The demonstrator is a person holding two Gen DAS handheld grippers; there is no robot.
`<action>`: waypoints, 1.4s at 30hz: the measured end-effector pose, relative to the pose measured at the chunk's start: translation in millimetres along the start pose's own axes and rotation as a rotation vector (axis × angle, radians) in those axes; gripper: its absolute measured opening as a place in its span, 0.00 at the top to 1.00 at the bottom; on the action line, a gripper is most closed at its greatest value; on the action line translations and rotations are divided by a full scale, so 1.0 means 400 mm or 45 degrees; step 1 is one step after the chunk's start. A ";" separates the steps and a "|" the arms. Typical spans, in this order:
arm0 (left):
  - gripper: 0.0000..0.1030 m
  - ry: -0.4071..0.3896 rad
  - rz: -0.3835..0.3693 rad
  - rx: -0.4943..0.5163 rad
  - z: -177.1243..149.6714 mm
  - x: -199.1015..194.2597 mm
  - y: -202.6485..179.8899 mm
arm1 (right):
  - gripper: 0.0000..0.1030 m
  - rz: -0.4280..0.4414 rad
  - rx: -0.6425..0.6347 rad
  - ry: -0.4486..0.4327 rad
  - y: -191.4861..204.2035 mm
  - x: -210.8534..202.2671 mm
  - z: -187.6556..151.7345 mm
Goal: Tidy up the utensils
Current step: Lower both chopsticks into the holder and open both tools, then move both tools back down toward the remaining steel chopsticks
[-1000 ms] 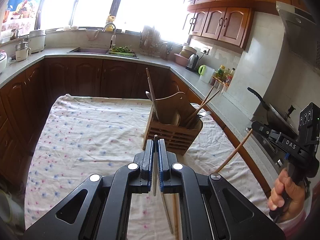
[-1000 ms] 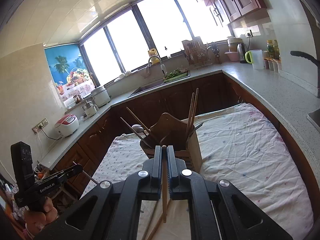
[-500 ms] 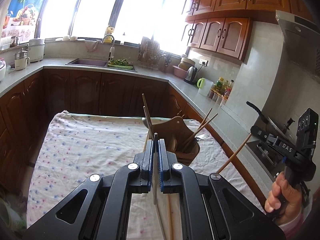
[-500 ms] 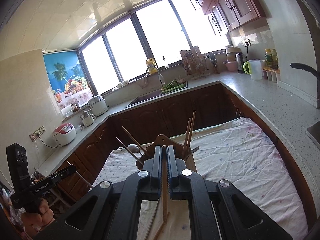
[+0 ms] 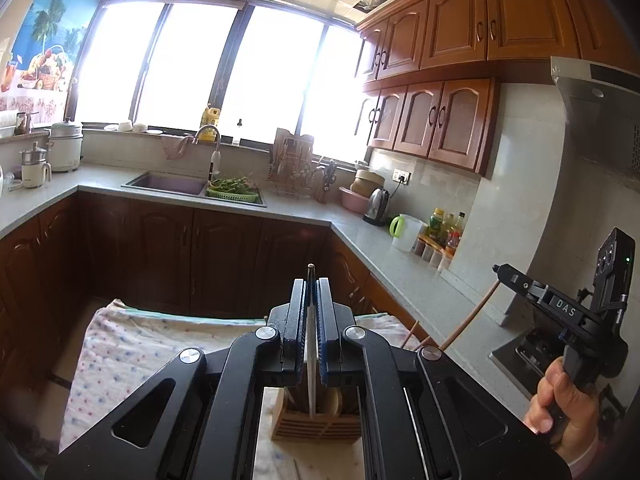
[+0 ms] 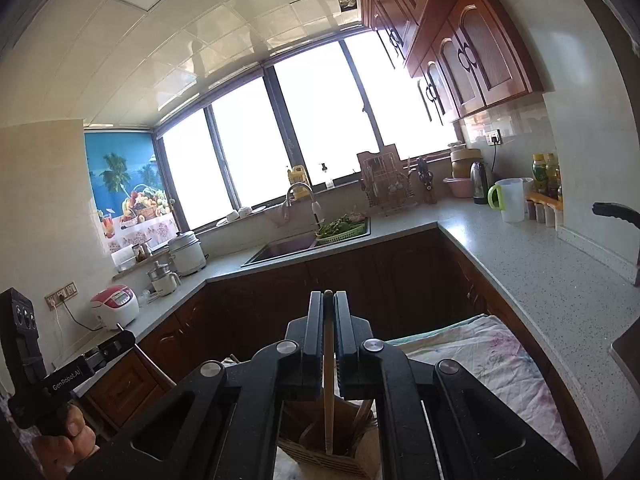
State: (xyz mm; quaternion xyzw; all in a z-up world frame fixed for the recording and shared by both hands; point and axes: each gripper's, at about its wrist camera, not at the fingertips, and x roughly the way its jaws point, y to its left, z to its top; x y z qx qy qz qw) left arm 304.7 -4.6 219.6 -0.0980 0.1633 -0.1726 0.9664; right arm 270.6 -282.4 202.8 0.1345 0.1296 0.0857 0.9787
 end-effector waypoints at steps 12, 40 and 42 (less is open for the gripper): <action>0.96 0.104 0.059 -0.090 -0.141 0.174 0.032 | 0.95 -0.057 -0.002 0.082 -0.034 0.110 -0.132; 0.81 0.229 0.031 -0.089 -0.217 0.227 0.047 | 0.52 -0.014 0.122 0.156 -0.082 0.138 -0.191; 0.64 0.201 0.024 -0.073 -0.212 0.209 0.034 | 0.35 0.001 0.129 0.101 -0.081 0.110 -0.180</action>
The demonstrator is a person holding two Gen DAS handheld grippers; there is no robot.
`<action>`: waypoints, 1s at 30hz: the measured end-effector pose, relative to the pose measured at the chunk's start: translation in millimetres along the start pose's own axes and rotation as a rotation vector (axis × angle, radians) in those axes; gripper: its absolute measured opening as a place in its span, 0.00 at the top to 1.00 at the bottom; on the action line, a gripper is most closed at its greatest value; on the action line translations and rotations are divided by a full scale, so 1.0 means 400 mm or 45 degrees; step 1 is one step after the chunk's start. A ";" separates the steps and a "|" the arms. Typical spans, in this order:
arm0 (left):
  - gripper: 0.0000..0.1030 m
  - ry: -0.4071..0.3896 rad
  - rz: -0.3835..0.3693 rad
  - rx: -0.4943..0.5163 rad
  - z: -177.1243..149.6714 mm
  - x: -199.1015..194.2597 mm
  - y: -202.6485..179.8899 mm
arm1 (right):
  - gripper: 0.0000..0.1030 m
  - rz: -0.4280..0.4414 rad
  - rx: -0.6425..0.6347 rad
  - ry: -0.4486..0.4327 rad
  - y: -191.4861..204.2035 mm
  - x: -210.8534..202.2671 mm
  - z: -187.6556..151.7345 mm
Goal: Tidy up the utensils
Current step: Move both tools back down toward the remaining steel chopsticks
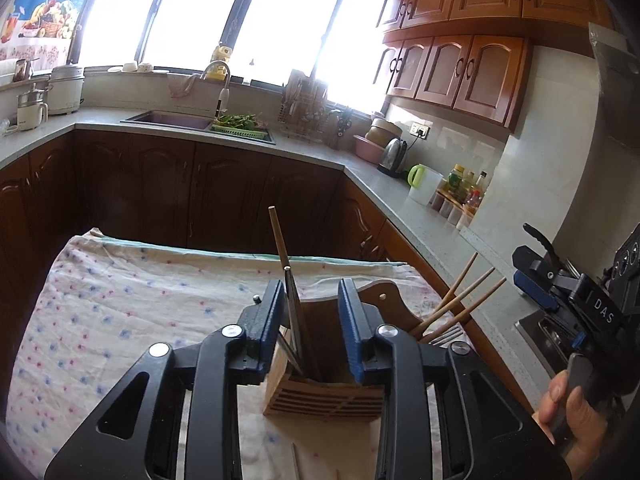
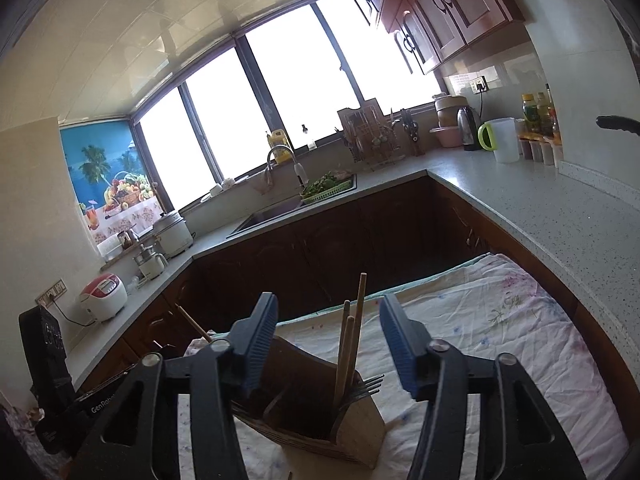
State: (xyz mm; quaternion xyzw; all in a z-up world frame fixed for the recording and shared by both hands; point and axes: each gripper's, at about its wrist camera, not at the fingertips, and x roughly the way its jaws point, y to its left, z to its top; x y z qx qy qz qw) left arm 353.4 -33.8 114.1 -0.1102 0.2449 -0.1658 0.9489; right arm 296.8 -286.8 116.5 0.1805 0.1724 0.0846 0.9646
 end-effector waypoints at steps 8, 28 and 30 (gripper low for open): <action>0.37 -0.086 0.009 0.030 0.004 -0.081 -0.032 | 0.14 0.039 0.034 -0.050 -0.006 -0.070 0.008; 0.24 0.070 0.122 -0.091 -0.212 -0.224 0.056 | 0.08 -0.019 0.119 0.143 -0.050 -0.213 -0.210; 0.24 0.106 0.127 -0.101 -0.246 -0.233 0.063 | 0.08 -0.040 0.124 0.174 -0.054 -0.225 -0.242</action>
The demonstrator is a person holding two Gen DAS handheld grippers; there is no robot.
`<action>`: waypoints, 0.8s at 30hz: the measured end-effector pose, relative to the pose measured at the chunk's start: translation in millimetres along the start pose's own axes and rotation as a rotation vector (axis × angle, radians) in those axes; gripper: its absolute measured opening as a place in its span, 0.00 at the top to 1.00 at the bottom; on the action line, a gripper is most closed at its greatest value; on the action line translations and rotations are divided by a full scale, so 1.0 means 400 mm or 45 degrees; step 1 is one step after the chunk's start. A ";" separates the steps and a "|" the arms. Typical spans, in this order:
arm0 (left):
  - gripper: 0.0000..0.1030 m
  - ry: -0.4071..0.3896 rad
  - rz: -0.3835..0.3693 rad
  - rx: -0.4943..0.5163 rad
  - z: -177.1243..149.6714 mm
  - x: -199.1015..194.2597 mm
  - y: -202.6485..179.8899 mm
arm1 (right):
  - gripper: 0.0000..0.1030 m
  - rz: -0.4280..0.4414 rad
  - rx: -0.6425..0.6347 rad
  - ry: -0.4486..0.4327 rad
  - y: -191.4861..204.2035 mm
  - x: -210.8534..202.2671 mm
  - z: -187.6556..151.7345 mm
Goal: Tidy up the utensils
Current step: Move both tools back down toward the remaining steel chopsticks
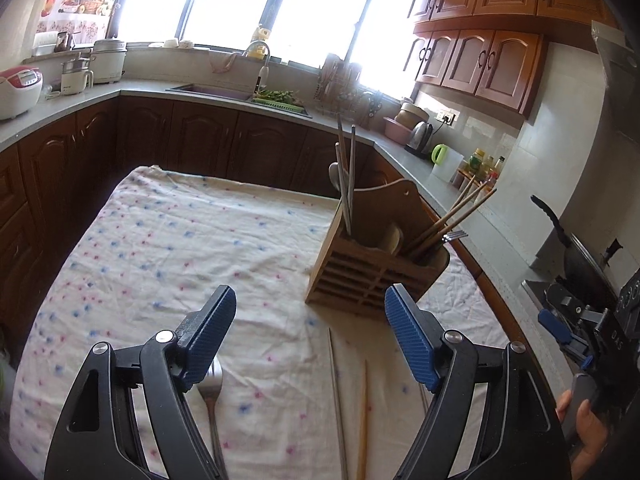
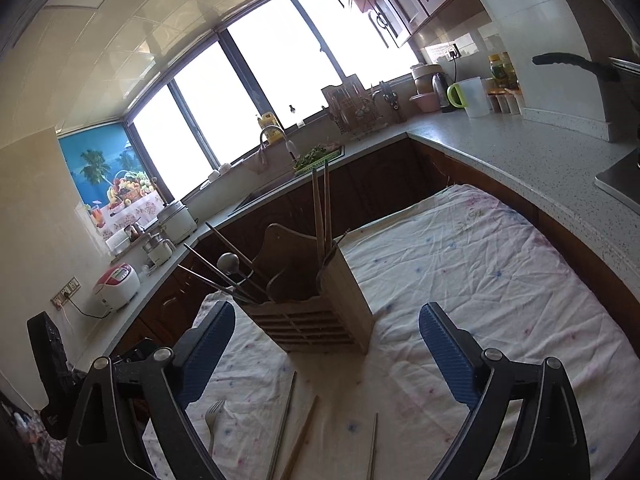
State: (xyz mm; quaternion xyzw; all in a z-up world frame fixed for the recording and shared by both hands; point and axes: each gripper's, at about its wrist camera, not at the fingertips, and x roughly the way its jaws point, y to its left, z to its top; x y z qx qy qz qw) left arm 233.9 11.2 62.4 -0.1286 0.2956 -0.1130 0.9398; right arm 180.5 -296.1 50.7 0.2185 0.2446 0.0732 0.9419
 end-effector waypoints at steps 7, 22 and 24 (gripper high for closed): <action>0.24 0.121 0.029 -0.038 -0.110 0.001 0.031 | 0.08 -0.039 0.067 0.105 -0.039 -0.020 -0.102; 0.24 0.244 0.094 -0.079 -0.249 -0.007 0.074 | 0.08 -0.113 0.019 0.206 -0.059 -0.033 -0.222; 0.24 0.252 0.096 -0.074 -0.256 -0.006 0.072 | 0.08 -0.111 0.015 0.220 -0.059 -0.027 -0.229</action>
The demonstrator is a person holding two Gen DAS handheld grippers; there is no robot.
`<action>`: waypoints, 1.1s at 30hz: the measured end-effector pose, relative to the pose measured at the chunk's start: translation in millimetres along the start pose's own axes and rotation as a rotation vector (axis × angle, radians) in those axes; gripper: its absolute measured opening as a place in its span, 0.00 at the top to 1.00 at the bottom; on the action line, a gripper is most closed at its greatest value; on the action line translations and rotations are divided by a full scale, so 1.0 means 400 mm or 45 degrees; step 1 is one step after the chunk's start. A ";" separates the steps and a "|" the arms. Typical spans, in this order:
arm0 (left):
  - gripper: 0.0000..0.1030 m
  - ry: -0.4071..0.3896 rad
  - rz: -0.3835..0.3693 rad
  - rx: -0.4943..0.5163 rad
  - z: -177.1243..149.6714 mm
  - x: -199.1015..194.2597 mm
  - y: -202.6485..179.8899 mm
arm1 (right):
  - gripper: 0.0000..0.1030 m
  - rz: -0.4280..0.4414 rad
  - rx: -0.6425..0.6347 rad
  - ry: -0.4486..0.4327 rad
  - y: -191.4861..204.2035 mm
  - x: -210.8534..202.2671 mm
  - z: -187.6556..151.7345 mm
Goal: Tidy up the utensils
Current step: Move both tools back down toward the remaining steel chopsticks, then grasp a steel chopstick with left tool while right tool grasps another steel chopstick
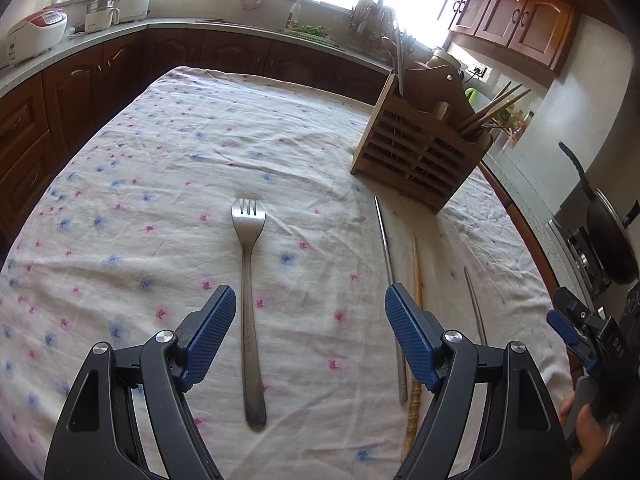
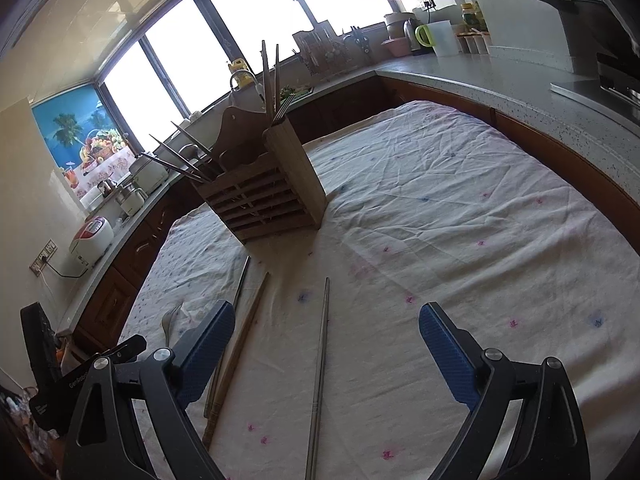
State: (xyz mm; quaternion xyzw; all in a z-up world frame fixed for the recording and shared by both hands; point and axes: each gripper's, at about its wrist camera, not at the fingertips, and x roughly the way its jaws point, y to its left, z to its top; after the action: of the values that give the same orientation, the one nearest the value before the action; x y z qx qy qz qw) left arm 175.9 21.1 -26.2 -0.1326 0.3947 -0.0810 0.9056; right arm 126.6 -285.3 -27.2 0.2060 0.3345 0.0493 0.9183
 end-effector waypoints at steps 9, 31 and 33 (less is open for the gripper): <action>0.24 0.027 0.005 0.020 -0.008 0.016 -0.011 | 0.08 -0.003 -0.024 0.023 0.007 0.021 -0.016; 0.33 0.105 0.013 0.154 0.056 0.127 -0.078 | 0.45 -0.068 -0.162 0.179 0.042 0.150 0.004; 0.36 0.114 0.006 0.181 0.075 0.146 -0.093 | 0.51 -0.076 -0.175 0.204 0.046 0.172 0.010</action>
State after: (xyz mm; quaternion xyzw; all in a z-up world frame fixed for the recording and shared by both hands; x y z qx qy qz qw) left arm 235.7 -23.7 -35.7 -0.0635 0.4282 -0.1125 0.8944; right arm 183.1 -254.3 -57.7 0.1276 0.4087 0.0609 0.9016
